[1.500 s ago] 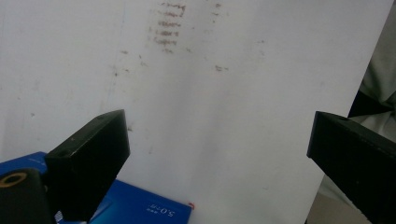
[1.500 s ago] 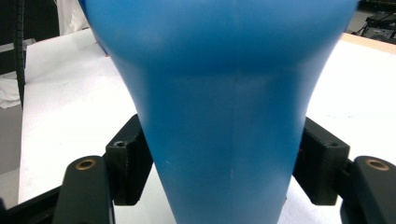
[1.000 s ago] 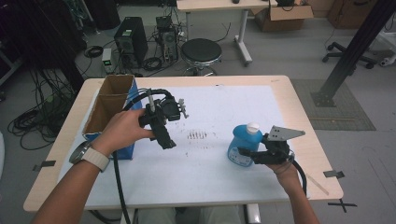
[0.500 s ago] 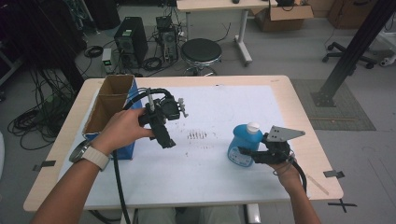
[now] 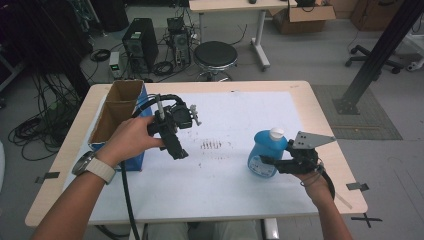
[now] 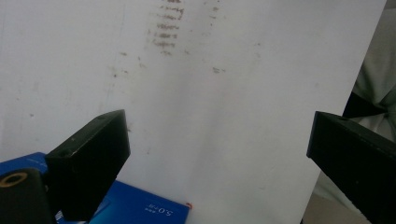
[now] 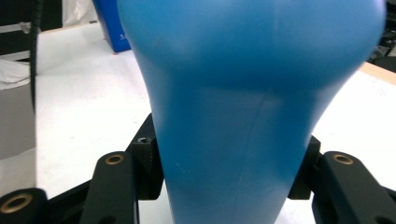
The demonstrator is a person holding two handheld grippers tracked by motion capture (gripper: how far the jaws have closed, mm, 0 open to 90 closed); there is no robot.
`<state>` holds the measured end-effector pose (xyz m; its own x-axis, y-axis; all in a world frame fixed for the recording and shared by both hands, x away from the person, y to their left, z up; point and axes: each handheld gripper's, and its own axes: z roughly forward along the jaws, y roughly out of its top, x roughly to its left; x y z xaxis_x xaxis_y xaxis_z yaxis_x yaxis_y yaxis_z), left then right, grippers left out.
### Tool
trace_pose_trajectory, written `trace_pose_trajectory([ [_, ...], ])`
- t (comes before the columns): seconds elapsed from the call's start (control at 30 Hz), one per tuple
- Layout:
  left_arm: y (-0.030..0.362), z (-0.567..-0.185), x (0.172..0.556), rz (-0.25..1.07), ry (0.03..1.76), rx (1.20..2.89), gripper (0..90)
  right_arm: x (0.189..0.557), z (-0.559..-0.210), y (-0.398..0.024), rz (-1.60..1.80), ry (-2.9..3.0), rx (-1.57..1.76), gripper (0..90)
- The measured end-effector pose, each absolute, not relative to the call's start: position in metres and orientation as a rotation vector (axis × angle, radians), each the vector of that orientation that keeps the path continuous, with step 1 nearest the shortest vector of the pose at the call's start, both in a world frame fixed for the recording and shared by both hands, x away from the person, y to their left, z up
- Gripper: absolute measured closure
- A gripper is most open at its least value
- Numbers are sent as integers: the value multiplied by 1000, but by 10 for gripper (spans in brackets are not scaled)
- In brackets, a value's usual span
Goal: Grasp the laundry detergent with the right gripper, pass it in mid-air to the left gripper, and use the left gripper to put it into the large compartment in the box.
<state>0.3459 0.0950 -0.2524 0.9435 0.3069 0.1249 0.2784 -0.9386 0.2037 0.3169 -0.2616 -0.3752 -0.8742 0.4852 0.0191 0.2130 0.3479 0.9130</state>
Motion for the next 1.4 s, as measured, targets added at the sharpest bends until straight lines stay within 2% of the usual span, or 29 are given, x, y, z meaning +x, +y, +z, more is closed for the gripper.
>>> trace_pose_trajectory([
  [0.3,91,-243,344,228,429,2904,64,310,-349,-259,1537,2415,545,449],
  [0.87,85,-220,335,245,393,2901,63,311,-330,-245,1574,2480,447,448],
  [1.4,77,-205,324,220,329,2917,58,315,-319,-205,1616,2592,251,448],
])
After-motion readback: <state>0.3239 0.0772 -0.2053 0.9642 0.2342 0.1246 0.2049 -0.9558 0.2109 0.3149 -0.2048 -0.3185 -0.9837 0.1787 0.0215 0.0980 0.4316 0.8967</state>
